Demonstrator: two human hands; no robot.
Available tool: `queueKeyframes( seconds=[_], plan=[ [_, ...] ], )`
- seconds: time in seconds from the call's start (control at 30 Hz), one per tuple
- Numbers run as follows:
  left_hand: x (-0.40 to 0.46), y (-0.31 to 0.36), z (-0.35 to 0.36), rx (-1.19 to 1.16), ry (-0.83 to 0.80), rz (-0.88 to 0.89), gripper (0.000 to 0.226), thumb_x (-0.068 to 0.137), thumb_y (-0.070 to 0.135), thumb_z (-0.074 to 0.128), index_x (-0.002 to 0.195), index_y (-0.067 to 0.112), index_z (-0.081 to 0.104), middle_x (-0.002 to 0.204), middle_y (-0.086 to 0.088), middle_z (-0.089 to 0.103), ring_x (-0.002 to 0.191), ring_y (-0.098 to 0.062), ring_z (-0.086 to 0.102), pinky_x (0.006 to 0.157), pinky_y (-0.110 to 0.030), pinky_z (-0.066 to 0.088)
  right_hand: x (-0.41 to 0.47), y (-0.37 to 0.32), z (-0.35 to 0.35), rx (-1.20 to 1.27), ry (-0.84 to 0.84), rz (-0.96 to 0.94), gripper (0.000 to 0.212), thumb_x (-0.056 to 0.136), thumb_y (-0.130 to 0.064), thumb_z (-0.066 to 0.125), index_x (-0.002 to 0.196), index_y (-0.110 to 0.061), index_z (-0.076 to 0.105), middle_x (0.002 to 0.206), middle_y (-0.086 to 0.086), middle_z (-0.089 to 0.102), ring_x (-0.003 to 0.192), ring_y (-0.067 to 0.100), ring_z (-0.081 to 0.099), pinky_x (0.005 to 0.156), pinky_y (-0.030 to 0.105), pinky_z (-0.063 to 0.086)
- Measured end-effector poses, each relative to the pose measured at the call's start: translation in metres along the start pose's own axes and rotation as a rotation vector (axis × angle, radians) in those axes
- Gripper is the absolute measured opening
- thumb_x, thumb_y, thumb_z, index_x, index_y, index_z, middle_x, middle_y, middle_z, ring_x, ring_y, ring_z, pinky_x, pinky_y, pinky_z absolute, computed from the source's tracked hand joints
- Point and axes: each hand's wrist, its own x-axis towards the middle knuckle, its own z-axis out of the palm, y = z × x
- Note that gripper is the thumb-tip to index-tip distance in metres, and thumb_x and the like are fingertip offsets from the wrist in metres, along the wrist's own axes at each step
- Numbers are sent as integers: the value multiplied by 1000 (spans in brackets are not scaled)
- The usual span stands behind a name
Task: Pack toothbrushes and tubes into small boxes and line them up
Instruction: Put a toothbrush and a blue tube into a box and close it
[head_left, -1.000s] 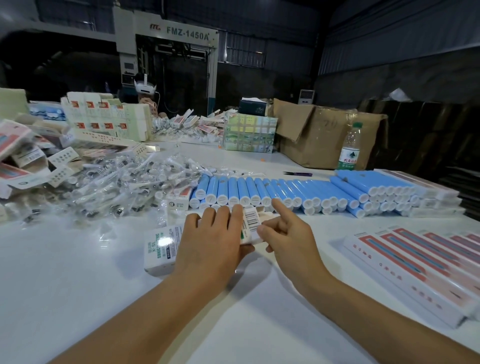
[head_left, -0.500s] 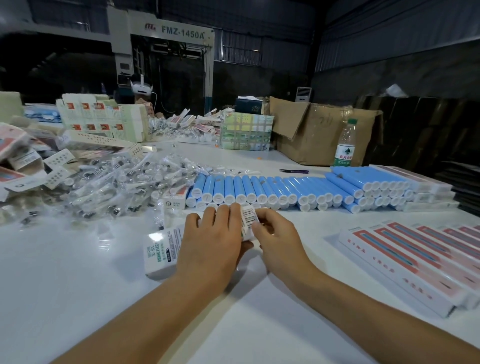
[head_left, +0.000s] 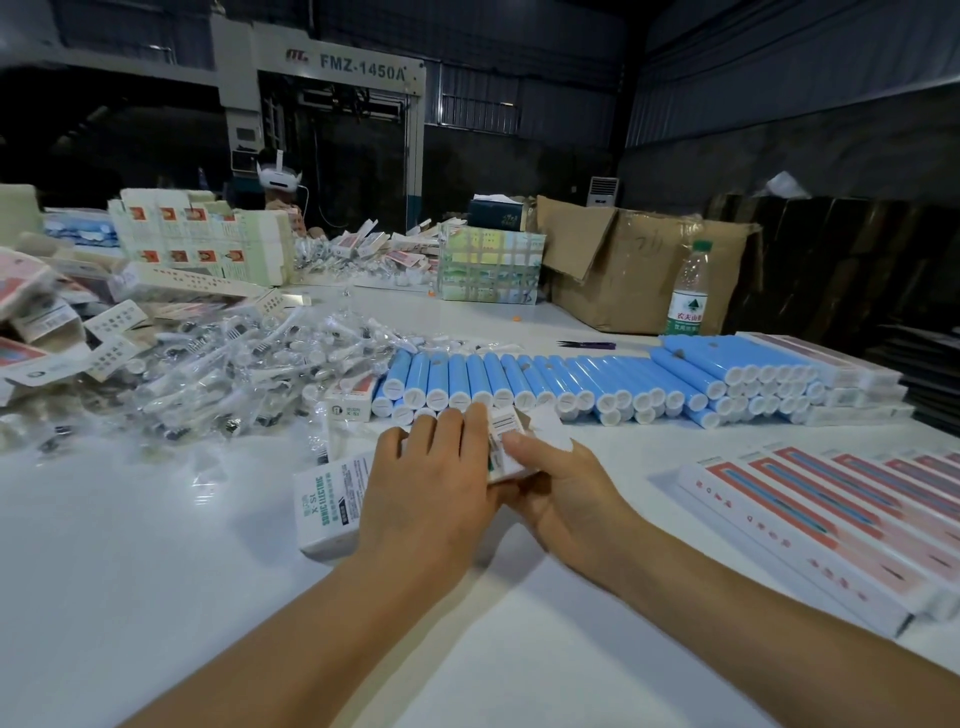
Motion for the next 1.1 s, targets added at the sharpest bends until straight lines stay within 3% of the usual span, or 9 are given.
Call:
queueKeyframes(
  seconds=[0.07, 0.13, 0.2, 0.3, 0.37, 0.43, 0.57, 0.7, 1.1],
  plan=[
    [-1, 2, 0, 13, 22, 23, 69, 69, 49, 75, 116, -1, 64, 94, -13, 67, 79, -30, 64, 65, -40, 50, 1, 4, -3, -271, 87, -140, 12, 86, -2, 58, 95, -4, 65, 80, 10, 71, 66, 16, 67, 56, 27, 54],
    [-2, 4, 0, 17, 52, 48, 63, 74, 46, 66, 115, -2, 63, 95, -14, 66, 79, -31, 63, 65, -40, 50, -3, 9, -5, -762, 173, -330, 14, 93, -10, 51, 95, -11, 65, 86, 7, 69, 78, 18, 66, 73, 36, 56],
    [-4, 4, -2, 30, 66, 56, 59, 70, 36, 69, 113, -4, 63, 92, -15, 65, 77, -32, 63, 64, -40, 50, -5, 14, -4, -1100, 143, -455, 26, 97, -18, 43, 116, -12, 60, 103, 5, 68, 95, 18, 63, 88, 40, 51],
    [-7, 5, -2, 84, 59, 63, 61, 62, 27, 77, 113, -4, 63, 92, -14, 65, 77, -30, 63, 65, -40, 50, -7, 18, -4, -1249, 104, -503, 39, 100, -27, 37, 137, -17, 45, 123, 0, 62, 111, 14, 57, 98, 36, 46],
    [-8, 5, -2, 77, 69, 58, 56, 67, 27, 74, 112, -3, 64, 93, -13, 66, 77, -30, 63, 65, -40, 50, -11, 18, -2, -1180, 78, -467, 39, 101, -30, 37, 137, -18, 45, 123, -2, 62, 111, 13, 58, 98, 38, 46],
    [-7, 2, -2, 57, 71, 50, 57, 67, 30, 76, 112, -3, 65, 92, -14, 66, 78, -31, 63, 65, -40, 50, -14, 12, 2, -886, 32, -311, 40, 101, -34, 37, 134, -16, 51, 120, 1, 65, 107, 14, 63, 94, 38, 51],
    [-6, -2, -1, 20, 58, 41, 70, 59, 37, 86, 113, -3, 64, 94, -15, 67, 79, -33, 64, 66, -42, 51, -7, -3, -3, -378, -7, -76, 43, 102, -33, 29, 93, -17, 68, 84, 4, 75, 77, 14, 72, 65, 27, 58],
    [-6, -2, 0, 24, 62, 54, 70, 64, 44, 82, 114, -2, 64, 96, -15, 67, 81, -32, 64, 67, -41, 51, -6, -1, -4, -438, -8, -137, 34, 101, -25, 39, 100, -9, 68, 86, 9, 73, 80, 18, 71, 69, 29, 57],
    [-4, -2, -4, -31, 82, 59, 71, 69, 47, 78, 117, -3, 62, 101, -17, 68, 85, -33, 65, 69, -43, 52, -8, -1, -3, -442, 25, -243, 32, 101, -16, 39, 94, -27, 68, 89, 2, 75, 85, 16, 71, 64, 27, 57]
  ],
)
